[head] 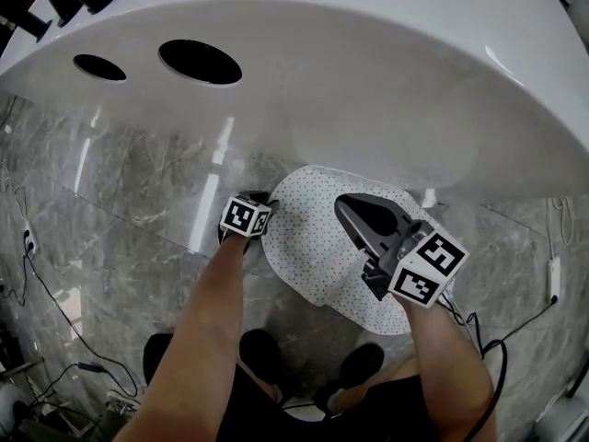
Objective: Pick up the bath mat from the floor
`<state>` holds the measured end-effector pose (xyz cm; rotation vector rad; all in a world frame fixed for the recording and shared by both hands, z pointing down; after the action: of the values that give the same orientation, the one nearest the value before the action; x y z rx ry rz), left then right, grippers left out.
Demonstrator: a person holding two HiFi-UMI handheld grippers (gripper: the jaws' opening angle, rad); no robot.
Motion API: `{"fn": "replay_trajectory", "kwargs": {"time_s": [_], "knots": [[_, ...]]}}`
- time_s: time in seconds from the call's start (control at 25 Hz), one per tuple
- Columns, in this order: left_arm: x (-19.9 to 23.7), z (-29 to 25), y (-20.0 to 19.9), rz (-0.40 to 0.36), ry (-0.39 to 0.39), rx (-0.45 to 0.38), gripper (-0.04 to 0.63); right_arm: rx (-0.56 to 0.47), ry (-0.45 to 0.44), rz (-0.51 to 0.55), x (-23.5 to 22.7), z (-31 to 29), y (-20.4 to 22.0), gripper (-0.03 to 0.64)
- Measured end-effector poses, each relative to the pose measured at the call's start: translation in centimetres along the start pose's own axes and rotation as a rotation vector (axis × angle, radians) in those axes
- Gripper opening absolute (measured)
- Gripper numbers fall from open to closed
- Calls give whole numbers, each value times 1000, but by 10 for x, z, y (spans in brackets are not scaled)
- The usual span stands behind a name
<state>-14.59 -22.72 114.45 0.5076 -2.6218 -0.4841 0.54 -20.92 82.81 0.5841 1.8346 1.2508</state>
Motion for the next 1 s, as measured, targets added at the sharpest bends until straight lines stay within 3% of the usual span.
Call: {"fn": "replay_trajectory", "kwargs": {"time_s": [0.28, 0.32, 0.36, 0.4, 0.56, 0.76, 0.88, 1.0], "knots": [[-1, -3, 2, -28, -6, 24, 118, -15, 12, -21, -7, 4, -6, 6], [-3, -4, 3, -31, -2, 27, 87, -18, 11, -23, -7, 5, -6, 6], [-5, -5, 4, -27, -3, 30, 83, -23, 9, -25, -7, 6, -8, 6], [-7, -6, 3, -12, -10, 34, 30, -26, 5, -23, -6, 6, -9, 6], [-33, 13, -8, 42, -29, 62, 14, -15, -6, -8, -2, 7, -6, 6], [-90, 59, -39, 55, 79, 109, 14, -51, 51, -29, -22, 17, -17, 6], [-120, 91, -60, 140, 161, 77, 14, -96, 65, -30, -33, 27, -33, 6], [-152, 118, -72, 129, 193, 36, 14, -138, 77, -40, -39, 38, -47, 6]]}}
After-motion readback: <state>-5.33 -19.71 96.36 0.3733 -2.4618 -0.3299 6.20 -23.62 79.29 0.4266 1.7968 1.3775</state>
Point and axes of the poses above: the fingertips, and each gripper's own axes: z backward along the fingers, x to its left, y out of its underside, the point moved 1 cm from there along z, backward along the fingers, and after that the axes turned 9 degrees about z, right-handed, at the moved point
